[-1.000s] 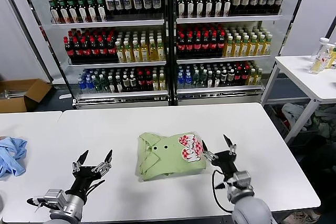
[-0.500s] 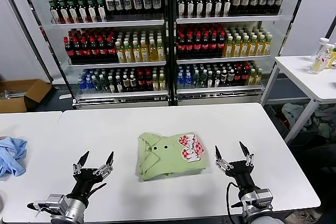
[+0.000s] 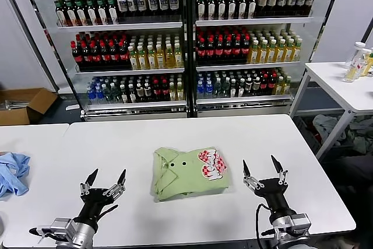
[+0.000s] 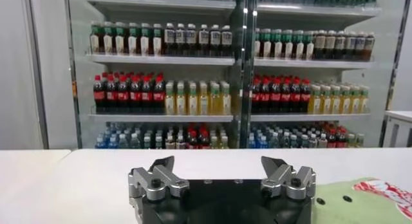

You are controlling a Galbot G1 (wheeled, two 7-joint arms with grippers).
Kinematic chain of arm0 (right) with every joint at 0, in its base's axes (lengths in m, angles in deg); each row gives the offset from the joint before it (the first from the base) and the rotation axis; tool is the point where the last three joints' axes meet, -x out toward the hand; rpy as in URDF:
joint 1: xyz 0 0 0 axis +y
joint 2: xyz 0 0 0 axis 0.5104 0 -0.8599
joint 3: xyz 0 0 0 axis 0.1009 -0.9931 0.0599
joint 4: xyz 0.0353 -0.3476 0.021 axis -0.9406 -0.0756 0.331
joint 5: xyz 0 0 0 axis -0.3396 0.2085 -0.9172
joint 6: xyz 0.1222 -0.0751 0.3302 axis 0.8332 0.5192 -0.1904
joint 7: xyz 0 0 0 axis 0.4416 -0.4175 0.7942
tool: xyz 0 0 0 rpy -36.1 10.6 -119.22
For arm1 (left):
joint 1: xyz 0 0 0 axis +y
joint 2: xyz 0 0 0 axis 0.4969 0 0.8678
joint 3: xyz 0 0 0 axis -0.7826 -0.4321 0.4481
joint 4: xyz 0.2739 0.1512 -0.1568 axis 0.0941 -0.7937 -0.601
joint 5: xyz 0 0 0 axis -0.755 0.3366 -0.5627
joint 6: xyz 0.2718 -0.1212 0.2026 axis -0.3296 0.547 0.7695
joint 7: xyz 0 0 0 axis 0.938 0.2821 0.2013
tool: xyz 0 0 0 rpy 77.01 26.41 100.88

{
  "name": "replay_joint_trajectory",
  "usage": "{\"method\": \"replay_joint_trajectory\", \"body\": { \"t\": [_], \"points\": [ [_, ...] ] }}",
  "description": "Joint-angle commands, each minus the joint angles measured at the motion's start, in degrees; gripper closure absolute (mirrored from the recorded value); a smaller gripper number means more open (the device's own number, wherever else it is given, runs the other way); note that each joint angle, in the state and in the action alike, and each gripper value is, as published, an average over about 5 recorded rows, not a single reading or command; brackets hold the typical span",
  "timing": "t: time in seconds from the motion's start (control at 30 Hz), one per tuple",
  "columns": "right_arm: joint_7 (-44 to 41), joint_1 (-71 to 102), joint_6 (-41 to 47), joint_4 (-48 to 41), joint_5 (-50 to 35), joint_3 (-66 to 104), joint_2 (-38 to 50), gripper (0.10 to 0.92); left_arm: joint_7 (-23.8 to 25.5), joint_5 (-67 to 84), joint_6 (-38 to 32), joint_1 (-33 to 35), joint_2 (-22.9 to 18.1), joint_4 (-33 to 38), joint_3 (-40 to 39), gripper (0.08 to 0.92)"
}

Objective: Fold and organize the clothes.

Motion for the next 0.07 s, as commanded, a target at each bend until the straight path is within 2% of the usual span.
{"method": "replay_joint_trajectory", "body": {
  "t": [0.03,0.07],
  "points": [
    [0.3,0.8,-0.2,1.1,0.3,0.7,0.3,0.203,0.0,-0.4,-0.3,0.3,0.0,0.3,0.4,0.177],
    [0.4,0.7,-0.2,1.2,0.3,0.7,0.4,0.203,0.0,-0.4,-0.3,0.3,0.0,0.3,0.4,0.177]
  ]
}}
